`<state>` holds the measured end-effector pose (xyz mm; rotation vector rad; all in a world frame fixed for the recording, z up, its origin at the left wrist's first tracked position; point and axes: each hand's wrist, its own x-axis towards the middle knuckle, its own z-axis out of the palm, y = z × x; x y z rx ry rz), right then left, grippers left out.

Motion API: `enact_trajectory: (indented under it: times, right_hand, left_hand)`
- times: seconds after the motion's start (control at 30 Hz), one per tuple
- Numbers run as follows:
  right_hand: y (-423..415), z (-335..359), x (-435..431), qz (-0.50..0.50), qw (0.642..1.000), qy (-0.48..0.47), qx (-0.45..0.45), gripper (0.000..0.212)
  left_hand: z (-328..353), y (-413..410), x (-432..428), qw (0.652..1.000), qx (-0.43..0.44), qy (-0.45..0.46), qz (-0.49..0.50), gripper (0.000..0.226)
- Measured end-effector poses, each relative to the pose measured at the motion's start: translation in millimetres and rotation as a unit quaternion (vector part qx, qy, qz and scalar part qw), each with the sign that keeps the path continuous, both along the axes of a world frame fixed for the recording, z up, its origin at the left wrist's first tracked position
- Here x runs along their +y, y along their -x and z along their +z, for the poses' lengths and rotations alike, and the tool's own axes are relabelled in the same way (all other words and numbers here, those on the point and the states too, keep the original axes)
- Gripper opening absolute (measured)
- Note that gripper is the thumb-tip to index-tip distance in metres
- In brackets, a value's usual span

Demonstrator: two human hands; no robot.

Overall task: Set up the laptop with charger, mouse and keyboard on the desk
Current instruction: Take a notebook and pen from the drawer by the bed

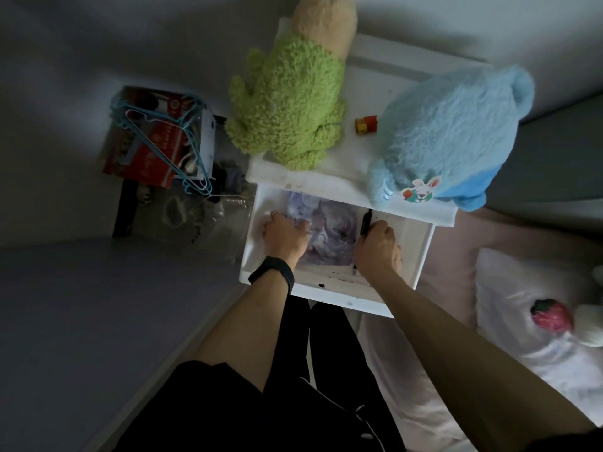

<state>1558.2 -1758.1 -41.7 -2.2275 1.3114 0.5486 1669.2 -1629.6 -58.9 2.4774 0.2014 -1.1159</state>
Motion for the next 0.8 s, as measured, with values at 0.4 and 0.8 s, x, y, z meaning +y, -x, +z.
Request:
enact_trajectory:
  times: [0.4, 0.8]
  right_hand:
    - [-1.8, 32.4, -28.5, -0.236, 0.947, -0.215, -0.035, 0.025]
    - [68.3, 122.0, 4.8, -0.295, 0.897, -0.270, -0.186, 0.008]
  left_hand:
    - [79.9, -15.2, 27.2, 0.997, -0.021, 0.054, -0.058, 0.030]
    - [158.8, 16.6, 39.1, 0.994, 0.040, 0.075, 0.072, 0.031]
